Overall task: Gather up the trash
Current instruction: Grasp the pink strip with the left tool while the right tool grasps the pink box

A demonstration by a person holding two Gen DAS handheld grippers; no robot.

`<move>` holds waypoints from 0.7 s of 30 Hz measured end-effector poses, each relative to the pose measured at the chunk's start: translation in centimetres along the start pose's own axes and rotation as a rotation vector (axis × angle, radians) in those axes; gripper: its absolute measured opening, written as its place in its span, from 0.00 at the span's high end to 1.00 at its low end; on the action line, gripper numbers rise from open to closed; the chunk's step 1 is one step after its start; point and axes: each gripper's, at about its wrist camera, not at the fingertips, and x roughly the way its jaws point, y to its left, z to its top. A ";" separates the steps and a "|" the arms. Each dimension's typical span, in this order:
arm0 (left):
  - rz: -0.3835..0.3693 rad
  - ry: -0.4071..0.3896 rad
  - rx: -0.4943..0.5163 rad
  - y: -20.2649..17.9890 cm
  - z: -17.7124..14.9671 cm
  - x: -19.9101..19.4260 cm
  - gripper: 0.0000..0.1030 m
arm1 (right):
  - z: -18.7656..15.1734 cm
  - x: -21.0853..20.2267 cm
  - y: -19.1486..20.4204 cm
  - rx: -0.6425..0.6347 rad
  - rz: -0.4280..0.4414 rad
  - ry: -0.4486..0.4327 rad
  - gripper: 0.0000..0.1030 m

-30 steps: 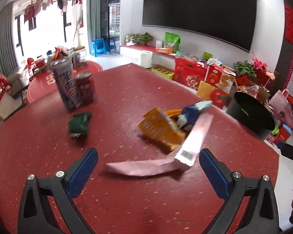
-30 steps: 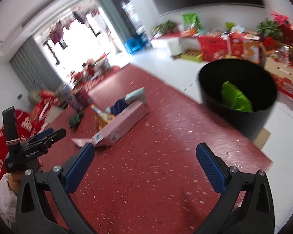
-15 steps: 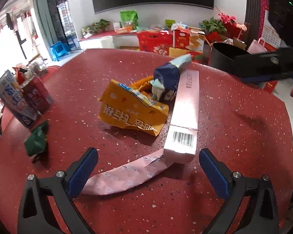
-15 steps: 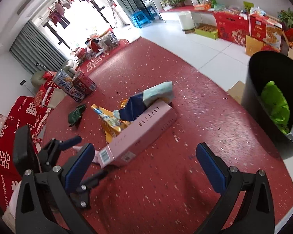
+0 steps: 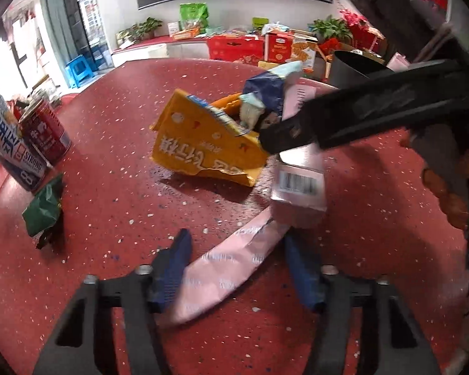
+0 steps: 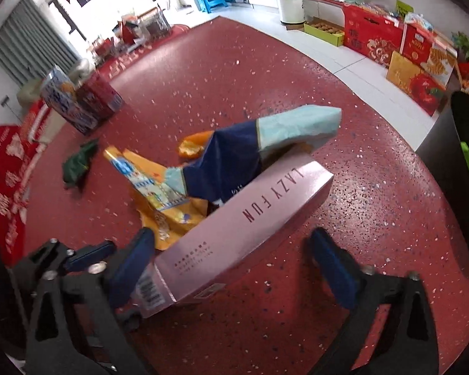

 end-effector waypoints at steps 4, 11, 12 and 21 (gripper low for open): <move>0.023 0.008 0.058 -1.7 -0.2 -1.0 0.00 | -0.7 -0.6 -0.4 -0.031 -0.023 0.006 0.34; 0.035 -0.038 0.001 -3.1 -2.2 -3.7 0.00 | -2.3 -2.1 -2.3 -0.004 0.026 -0.001 0.57; 0.029 -0.054 -0.033 -3.1 -2.4 -4.3 0.00 | -2.4 -2.3 -2.5 0.000 0.041 -0.004 0.61; -0.061 -0.199 -0.338 -3.8 -2.8 -8.0 0.00 | -5.4 -6.2 -5.6 0.038 0.203 -0.073 0.66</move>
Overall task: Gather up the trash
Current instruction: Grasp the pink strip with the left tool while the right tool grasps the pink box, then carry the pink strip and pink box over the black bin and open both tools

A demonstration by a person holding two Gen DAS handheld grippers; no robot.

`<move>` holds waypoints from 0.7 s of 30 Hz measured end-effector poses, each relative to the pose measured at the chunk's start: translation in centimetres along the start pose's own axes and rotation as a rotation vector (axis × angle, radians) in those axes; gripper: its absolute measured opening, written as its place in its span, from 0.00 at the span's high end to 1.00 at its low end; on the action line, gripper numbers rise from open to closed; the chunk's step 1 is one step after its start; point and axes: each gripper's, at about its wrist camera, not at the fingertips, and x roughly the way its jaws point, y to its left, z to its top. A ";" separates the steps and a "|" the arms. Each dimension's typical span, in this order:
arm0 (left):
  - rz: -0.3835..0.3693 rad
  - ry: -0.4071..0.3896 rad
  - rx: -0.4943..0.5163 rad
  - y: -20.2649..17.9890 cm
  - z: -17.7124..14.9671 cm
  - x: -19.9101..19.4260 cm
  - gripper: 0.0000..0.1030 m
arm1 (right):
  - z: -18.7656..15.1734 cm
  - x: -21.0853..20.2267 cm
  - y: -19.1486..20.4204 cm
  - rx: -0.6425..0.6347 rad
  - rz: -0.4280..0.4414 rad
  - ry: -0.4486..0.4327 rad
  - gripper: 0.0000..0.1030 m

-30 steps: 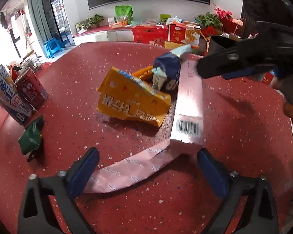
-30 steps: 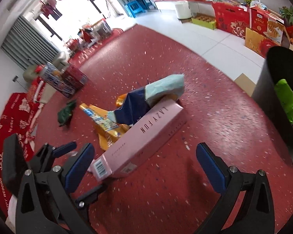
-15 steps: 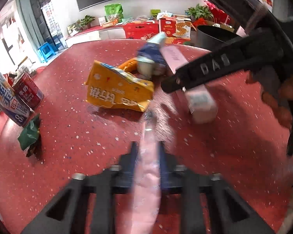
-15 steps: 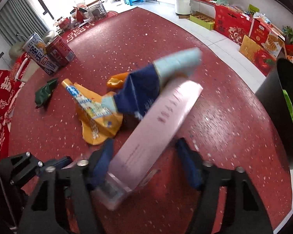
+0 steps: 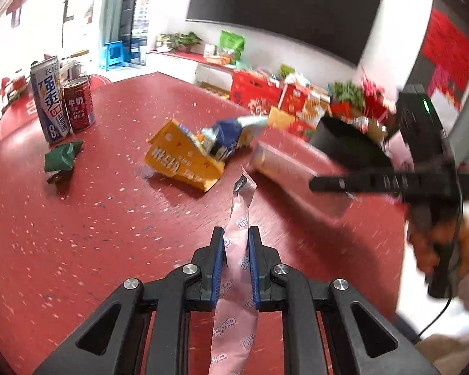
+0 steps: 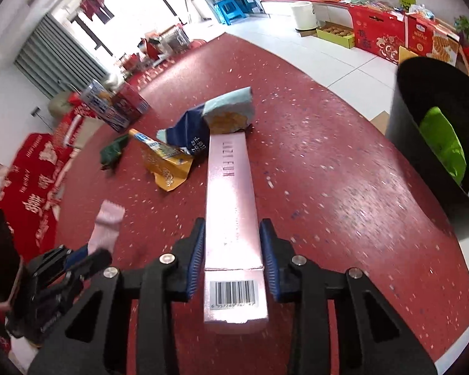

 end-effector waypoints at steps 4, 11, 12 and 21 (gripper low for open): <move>-0.020 -0.035 -0.021 -2.4 1.5 0.6 0.00 | -0.8 -2.1 -1.3 0.017 0.047 -0.035 0.67; -0.058 -0.062 -0.010 -8.0 5.1 2.3 0.00 | -1.2 -6.6 -5.0 0.096 0.116 -0.128 0.67; -0.061 -0.061 -0.011 -8.6 5.7 2.7 0.00 | -1.0 -7.5 -5.7 0.105 0.115 -0.152 0.67; -0.122 -0.044 0.047 -16.4 11.8 8.7 0.00 | 0.1 -12.6 -13.6 0.226 0.029 -0.284 0.67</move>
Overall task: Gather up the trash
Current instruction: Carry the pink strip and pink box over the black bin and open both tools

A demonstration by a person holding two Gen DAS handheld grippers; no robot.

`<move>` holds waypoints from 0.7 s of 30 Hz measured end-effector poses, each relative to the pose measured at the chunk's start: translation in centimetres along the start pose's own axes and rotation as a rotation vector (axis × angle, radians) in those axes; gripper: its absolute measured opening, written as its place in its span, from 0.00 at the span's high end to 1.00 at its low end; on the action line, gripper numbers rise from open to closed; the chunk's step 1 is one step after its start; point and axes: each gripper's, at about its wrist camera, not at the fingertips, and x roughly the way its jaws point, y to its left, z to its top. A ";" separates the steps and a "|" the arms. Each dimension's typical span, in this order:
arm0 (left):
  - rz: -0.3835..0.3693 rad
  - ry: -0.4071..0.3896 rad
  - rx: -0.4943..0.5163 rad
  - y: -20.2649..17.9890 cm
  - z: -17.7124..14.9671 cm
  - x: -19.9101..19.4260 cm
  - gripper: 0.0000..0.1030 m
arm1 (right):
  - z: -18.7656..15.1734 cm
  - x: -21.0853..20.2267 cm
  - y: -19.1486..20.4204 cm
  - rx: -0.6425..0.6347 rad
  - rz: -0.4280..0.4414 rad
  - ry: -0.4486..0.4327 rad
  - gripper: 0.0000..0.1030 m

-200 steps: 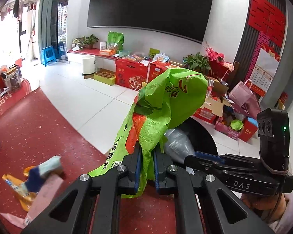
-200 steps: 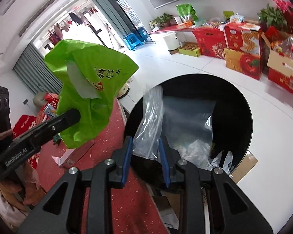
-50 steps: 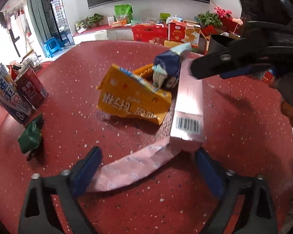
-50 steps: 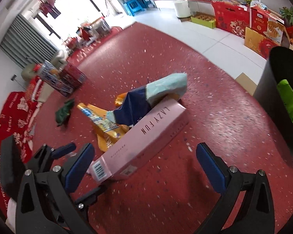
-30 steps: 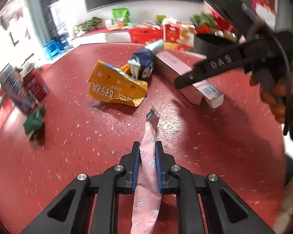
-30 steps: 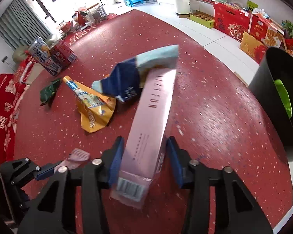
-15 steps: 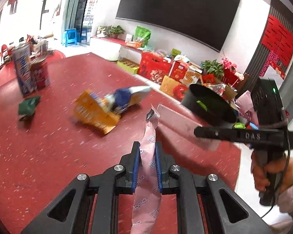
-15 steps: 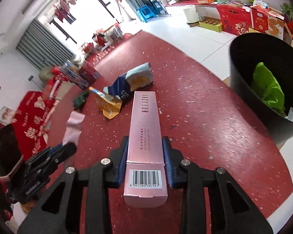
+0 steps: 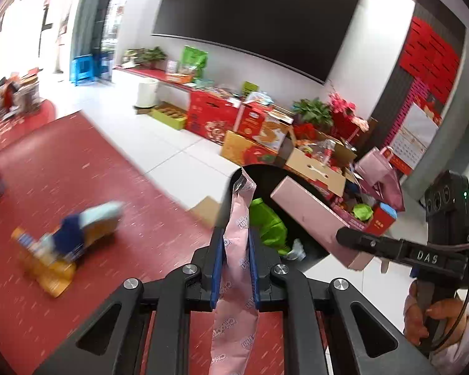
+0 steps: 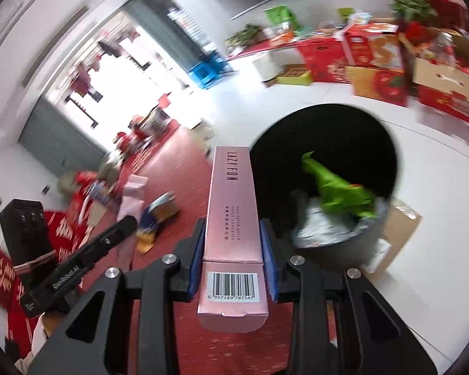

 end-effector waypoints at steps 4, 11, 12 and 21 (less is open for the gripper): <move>-0.009 0.039 0.050 -3.0 2.2 4.6 0.00 | 1.2 -0.5 -3.4 0.064 -0.037 -0.026 0.67; 0.034 0.112 0.112 -6.1 3.7 11.2 0.00 | 2.5 -0.6 -6.8 0.105 -0.071 -0.026 0.67; 0.051 0.121 0.118 -6.4 3.8 12.1 0.00 | 2.7 -0.4 -7.1 0.105 -0.076 -0.024 0.67; 0.092 0.179 0.124 -6.5 3.3 16.4 0.00 | 4.3 1.1 -8.8 0.096 -0.105 -0.004 0.65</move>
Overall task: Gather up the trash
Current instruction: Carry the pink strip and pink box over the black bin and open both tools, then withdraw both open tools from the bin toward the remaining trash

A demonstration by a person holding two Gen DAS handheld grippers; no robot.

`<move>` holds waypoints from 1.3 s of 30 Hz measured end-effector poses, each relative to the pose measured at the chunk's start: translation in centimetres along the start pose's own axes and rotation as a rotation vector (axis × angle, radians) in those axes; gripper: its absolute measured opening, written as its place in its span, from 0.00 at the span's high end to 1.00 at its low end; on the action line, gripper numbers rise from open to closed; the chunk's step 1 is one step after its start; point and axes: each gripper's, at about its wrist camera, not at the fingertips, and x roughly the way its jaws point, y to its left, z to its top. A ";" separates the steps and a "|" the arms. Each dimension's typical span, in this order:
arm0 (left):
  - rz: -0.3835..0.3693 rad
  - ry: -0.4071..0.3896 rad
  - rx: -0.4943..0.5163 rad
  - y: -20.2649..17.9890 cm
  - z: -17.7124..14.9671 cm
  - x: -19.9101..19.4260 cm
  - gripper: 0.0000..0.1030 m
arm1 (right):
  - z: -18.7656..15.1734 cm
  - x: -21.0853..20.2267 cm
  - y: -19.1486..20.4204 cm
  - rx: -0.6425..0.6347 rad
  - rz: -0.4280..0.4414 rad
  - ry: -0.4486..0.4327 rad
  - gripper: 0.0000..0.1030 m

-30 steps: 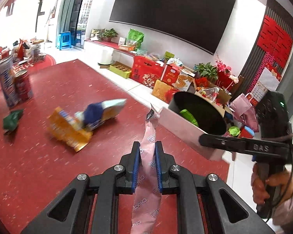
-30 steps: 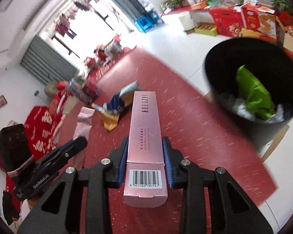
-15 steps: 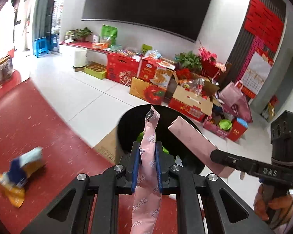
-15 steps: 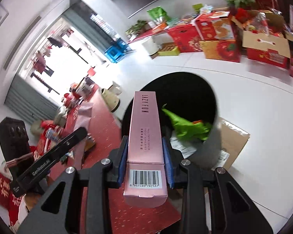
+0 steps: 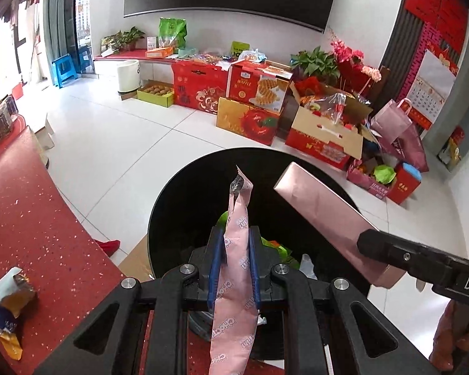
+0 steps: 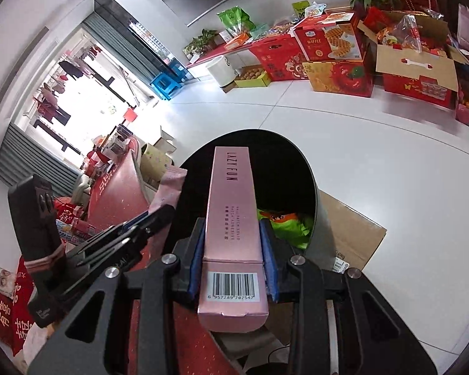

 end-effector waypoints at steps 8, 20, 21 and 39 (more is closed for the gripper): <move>0.016 0.014 0.009 -0.7 0.6 1.3 0.00 | 0.1 0.0 -0.6 0.004 0.014 0.002 0.60; 0.033 -0.148 0.017 -1.5 0.9 -2.9 0.00 | -0.8 -4.2 -1.7 0.037 -0.010 -0.068 0.50; 0.032 -0.159 0.016 -1.4 0.7 -3.5 0.00 | -0.9 -4.4 -1.5 0.032 -0.011 -0.072 0.48; 0.177 -0.270 -0.043 4.9 -5.4 -15.5 0.00 | -4.2 -6.3 7.1 -0.119 0.046 -0.185 0.00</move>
